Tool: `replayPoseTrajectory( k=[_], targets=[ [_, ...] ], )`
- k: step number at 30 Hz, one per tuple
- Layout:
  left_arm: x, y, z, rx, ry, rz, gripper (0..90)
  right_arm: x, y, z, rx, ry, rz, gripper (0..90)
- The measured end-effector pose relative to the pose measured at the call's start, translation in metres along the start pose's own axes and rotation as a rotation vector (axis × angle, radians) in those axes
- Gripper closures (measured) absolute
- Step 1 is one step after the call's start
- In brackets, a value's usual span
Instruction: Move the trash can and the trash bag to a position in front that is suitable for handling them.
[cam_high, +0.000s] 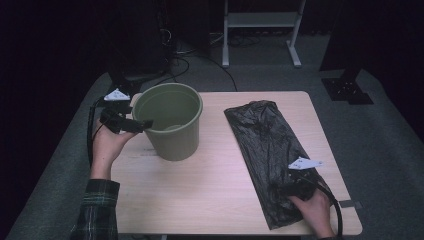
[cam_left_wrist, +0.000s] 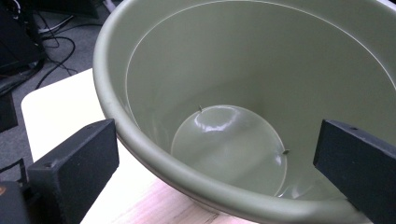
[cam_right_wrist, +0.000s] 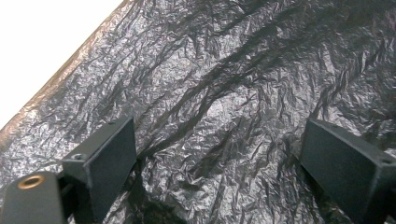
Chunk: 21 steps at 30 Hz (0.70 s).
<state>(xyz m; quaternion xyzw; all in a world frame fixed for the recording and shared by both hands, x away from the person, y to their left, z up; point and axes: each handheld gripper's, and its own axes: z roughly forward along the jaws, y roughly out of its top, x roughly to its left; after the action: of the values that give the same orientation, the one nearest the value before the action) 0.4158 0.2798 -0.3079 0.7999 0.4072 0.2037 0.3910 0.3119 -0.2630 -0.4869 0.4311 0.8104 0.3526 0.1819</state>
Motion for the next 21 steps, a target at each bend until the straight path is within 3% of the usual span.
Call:
replayPoseTrajectory(
  k=[10, 13, 21],
  targets=[
    [0.007, 0.002, 0.008, 0.029, -0.002, -0.011, 0.0, 0.000, 0.000, 0.000, 0.000, 0.000, 0.000, 9.8],
    [0.004, 0.001, 0.010, 0.024, -0.021, -0.015, 0.0, 0.000, 0.000, 0.000, 0.000, 0.000, 0.000, 9.8],
    [-0.007, 0.004, 0.014, 0.023, -0.058, 0.020, 0.0, 0.000, 0.000, 0.000, 0.000, 0.000, -0.001, 9.8]
  ],
)
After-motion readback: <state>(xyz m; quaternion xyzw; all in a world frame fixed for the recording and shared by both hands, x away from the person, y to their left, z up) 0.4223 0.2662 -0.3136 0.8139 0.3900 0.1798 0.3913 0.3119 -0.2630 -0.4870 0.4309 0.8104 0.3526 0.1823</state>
